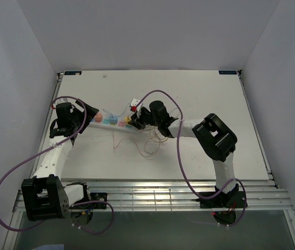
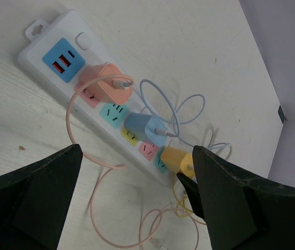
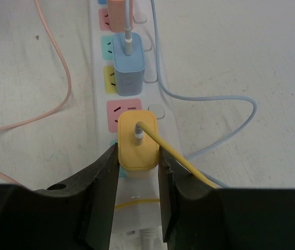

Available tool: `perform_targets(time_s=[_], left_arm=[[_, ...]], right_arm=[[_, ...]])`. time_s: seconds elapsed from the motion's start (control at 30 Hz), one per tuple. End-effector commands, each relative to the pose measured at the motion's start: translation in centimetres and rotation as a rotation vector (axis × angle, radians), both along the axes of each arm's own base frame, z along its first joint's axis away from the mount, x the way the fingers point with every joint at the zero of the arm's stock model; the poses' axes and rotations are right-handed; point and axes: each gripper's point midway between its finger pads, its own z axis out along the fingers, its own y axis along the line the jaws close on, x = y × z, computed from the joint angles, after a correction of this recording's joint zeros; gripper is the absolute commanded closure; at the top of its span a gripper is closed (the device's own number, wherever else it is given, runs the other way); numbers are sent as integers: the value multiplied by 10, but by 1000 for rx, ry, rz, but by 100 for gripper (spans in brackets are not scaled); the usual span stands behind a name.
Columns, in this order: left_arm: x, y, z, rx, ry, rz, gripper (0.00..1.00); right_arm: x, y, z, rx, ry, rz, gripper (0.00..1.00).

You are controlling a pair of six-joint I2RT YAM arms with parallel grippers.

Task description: Insert the plug

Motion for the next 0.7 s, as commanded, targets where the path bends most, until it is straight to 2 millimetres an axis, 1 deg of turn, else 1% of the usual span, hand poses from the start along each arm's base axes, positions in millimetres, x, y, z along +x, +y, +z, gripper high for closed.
perform_targets(time_s=[0.0,0.13,0.2,0.33,0.47,0.67], left_arm=[[0,1,5,7,-27,-9,2],[0,0,5,6,-27,-14,2],[0,0,4,8,-23,-12,2],[0,2,0,8,-13,-7,2],[1,0,-3,2,0,-15,2],[-1,2,2,12,-7,-5,2]], right_arm=[[-57,-62,-133,-385,325,-69,92],[-60,-65,-133,-394,363,-100,92],[-68,-73,-137,-421,402,-127,92],[-68,-80,-137,-431,433,-207,92],[-67,-78,-138,-432,431,-213,92],[-65,-80,-141,-479,424,-220,92]])
